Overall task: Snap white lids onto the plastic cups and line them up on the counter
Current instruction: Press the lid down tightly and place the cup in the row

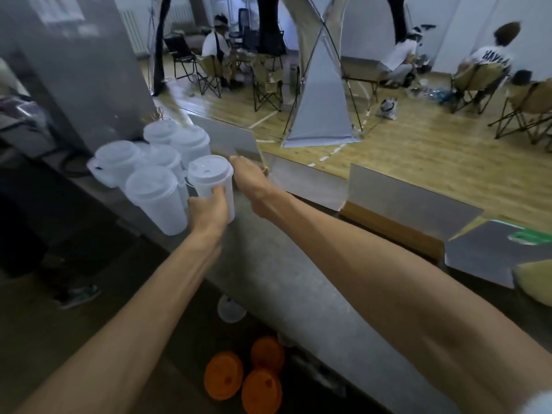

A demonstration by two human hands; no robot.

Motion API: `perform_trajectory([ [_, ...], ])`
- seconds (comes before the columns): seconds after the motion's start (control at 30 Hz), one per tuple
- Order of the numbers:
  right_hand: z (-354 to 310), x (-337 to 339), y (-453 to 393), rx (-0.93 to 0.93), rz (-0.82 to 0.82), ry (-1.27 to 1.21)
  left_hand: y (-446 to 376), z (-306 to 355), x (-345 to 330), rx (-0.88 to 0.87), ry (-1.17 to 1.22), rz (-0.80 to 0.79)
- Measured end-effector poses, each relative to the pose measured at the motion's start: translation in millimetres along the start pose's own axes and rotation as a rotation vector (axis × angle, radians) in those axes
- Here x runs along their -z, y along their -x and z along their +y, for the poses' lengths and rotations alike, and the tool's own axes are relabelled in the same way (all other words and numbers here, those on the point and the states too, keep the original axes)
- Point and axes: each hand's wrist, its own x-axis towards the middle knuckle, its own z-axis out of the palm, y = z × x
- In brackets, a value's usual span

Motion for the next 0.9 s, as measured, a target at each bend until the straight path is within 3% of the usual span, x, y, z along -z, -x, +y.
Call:
perform_trajectory([
  [0.17, 5, 0, -9, -0.027, -0.018, -0.042, -13, -6, -5, -0.081, 0.000, -0.064],
  [0.3, 14, 31, 24, -0.005, 0.101, -0.090, 17, 2, -20, -0.220, -0.018, -0.103],
  [0.4, 25, 75, 67, 0.008, 0.167, -0.043, 57, 10, -42, -0.291, 0.027, -0.220],
  [0.73, 83, 255, 273, -0.062, 0.706, -0.097, 271, 2, -148, -0.253, 0.074, -0.804],
  [0.9, 97, 321, 350, -0.125, 0.933, -0.110, 356, 2, -199, -0.289, 0.005, -0.984],
])
